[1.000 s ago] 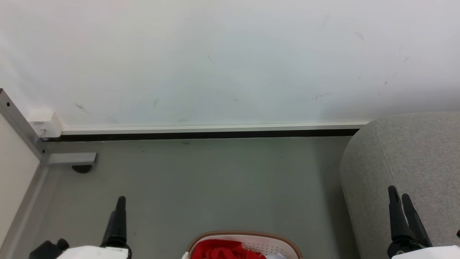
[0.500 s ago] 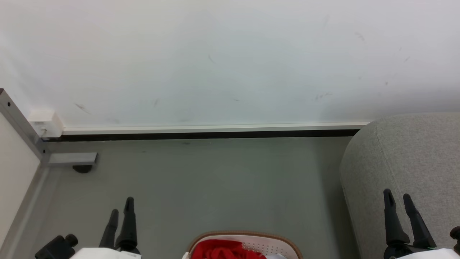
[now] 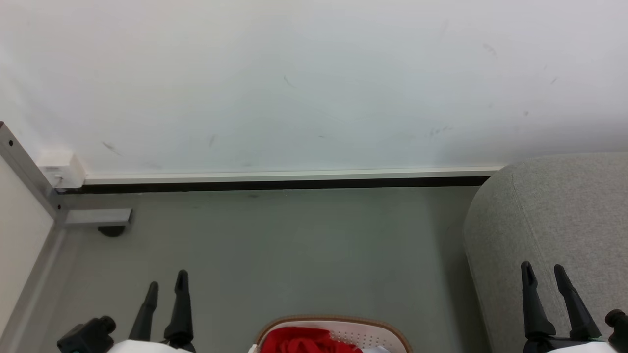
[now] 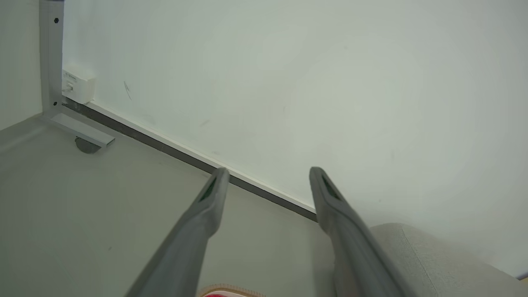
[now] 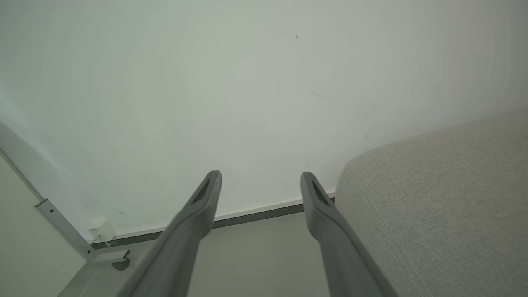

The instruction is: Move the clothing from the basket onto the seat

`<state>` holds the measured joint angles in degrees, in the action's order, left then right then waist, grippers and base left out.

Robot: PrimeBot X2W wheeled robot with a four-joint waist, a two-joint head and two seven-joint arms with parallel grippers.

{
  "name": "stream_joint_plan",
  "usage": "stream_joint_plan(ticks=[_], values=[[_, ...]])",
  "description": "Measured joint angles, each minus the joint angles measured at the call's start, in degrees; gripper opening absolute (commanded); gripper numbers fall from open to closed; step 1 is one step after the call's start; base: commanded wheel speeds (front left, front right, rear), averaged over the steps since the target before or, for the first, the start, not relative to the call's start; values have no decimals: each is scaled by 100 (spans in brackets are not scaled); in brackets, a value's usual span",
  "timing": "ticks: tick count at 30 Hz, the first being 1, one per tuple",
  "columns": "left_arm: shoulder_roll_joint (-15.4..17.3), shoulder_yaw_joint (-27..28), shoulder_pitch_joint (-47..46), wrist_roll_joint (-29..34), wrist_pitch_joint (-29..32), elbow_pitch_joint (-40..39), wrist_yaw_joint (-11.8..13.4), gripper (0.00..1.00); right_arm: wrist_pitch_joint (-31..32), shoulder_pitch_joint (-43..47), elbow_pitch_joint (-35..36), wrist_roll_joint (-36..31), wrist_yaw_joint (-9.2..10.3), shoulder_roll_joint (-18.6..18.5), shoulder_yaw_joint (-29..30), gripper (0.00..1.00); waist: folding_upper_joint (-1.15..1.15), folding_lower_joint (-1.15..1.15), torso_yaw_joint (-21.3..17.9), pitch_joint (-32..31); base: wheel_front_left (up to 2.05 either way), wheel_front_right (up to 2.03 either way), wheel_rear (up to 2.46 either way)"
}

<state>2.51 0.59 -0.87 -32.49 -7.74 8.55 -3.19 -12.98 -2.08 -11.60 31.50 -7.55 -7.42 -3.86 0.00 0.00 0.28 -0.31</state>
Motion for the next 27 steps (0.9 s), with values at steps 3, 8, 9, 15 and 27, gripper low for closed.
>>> stream_joint_plan(ticks=[3, 8, 9, 15, 27], values=[[21, -23, 10, 236, -46, 20, -26, 100, -7, 5, -42, -229, 0, 25, 41, 100, 0, 0, -4, -5, 0, 0, 0], [46, -62, 29, 581, -115, 27, -34, 100, -21, 26, -132, -566, 0, 60, 100, 100, 0, 0, -10, -14, 0, 0, 0], [54, -64, 37, 661, -136, 26, -38, 100, -22, 32, -143, -644, 0, 67, 105, 100, 0, 0, -11, -16, 0, 0, 0], [120, -104, 101, 1062, -202, 23, -31, 100, -54, 44, -207, -1037, 0, 145, 183, 100, 0, 0, -8, -26, 0, 0, 0], [171, -131, 135, 1646, -374, -1, -5, 100, -81, 93, -364, -1615, 0, 227, 279, 100, 0, 0, 6, -27, 0, 0, 0]])
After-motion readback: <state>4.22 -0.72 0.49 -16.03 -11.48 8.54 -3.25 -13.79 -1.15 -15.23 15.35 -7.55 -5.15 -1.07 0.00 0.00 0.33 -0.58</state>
